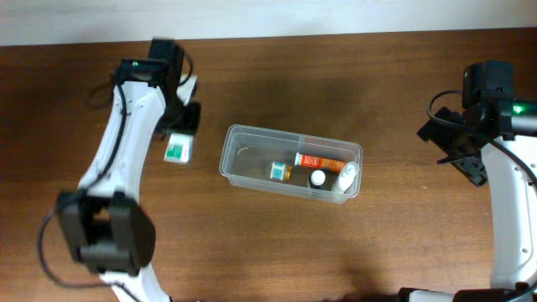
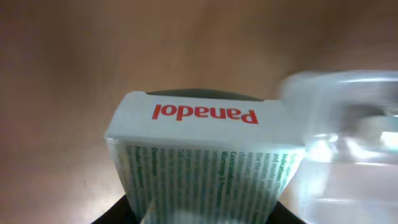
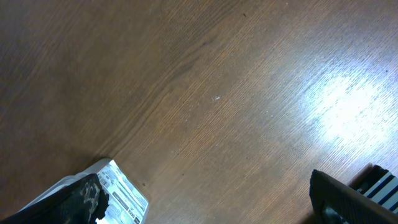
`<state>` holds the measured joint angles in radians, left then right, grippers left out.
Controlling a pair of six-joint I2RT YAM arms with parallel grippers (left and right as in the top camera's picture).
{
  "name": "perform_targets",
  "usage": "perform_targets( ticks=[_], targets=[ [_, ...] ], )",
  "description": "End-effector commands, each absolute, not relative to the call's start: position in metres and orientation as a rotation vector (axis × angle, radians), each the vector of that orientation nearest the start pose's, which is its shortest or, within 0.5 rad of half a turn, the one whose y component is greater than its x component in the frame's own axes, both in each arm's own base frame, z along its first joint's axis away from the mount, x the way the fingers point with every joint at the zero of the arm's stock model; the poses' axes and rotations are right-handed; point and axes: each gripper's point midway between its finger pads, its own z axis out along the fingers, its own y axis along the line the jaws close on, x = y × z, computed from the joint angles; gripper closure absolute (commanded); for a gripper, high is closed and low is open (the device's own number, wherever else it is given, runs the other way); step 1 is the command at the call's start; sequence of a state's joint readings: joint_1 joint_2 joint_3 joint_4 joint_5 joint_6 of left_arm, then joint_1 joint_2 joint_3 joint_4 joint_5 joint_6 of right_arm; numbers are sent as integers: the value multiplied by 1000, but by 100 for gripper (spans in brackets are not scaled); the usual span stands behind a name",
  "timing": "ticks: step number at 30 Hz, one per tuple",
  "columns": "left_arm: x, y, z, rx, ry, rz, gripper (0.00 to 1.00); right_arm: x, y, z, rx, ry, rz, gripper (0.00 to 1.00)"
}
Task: Pack container
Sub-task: 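Move the left gripper to the white-green box and grasp it, then place the white-green box into the container's left end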
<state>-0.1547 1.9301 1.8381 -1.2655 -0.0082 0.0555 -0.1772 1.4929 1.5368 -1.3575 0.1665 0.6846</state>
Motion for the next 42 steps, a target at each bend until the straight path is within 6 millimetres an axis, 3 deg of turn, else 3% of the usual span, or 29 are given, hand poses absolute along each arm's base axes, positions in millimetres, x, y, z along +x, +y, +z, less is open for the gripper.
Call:
perform_targets(
  ticks=[1,4,8,12,18,21,22,24,26,30,31,36,38,42],
  targets=[
    [401,-134,204,807,2654,-87,66,293,-84,212,1236,2565,-140,2],
    [384,-177,196,1163,2535,-76,66,293,-84,212,1236,2565,-140,1],
    [362,-213,168,1626,2359,-60,61,293,-84,212,1236,2565,-140,2],
    [352,-231,141,1924,2214,-50,56,293,-84,212,1236,2565,-140,2],
    [368,-230,109,2074,2129,3,57,293,-84,212,1236,2565,-140,1],
    [380,-227,109,2044,2123,58,45,293,-84,212,1236,2565,-140,2],
    [382,-226,110,2027,2129,70,1,293,-84,212,1236,2565,-140,1],
    [386,-225,115,1959,2177,86,0,293,-84,212,1236,2565,-140,1],
    [391,-225,123,1846,2241,101,0,293,-84,212,1236,2565,-140,2],
    [402,-216,162,1487,2396,161,1,293,-84,212,1236,2565,-140,2],
    [395,-212,180,1362,2456,136,0,293,-84,212,1236,2565,-140,2],
    [365,-188,231,934,2611,58,0,293,-84,212,1236,2565,-140,2],
    [355,-177,253,836,2605,35,0,293,-84,212,1236,2565,-140,2],
    [316,-150,324,664,2482,-56,0,293,-84,212,1236,2565,-140,2]
  ],
)
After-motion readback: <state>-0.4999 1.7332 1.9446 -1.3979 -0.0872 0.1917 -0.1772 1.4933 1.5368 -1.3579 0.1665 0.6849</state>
